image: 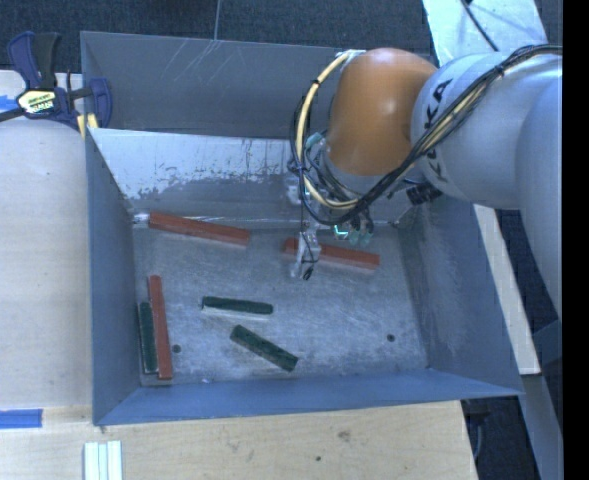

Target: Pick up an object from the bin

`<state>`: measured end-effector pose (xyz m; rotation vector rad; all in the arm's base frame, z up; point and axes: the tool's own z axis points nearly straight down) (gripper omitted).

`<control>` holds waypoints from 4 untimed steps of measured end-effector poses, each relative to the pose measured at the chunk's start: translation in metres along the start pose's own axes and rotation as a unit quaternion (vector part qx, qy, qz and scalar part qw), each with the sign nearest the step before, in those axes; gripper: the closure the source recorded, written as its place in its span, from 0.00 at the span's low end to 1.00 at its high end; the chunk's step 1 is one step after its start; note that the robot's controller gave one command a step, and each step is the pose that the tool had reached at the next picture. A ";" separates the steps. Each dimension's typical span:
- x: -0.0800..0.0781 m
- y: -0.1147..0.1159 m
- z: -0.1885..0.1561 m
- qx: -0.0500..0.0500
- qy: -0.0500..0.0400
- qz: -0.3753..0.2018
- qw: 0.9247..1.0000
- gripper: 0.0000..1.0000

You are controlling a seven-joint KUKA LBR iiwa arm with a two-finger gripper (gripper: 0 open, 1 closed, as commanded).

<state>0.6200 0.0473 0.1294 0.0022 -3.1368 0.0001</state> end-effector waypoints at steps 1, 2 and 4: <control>0.004 -0.020 0.062 0.000 -0.001 0.073 0.997 0.00; 0.002 -0.020 0.058 -0.001 -0.005 0.073 0.997 1.00; 0.053 -0.027 -0.091 -0.001 -0.008 0.091 0.996 1.00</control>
Offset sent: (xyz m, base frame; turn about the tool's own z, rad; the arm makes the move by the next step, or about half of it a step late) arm -0.0039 -0.0193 -0.0594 0.1463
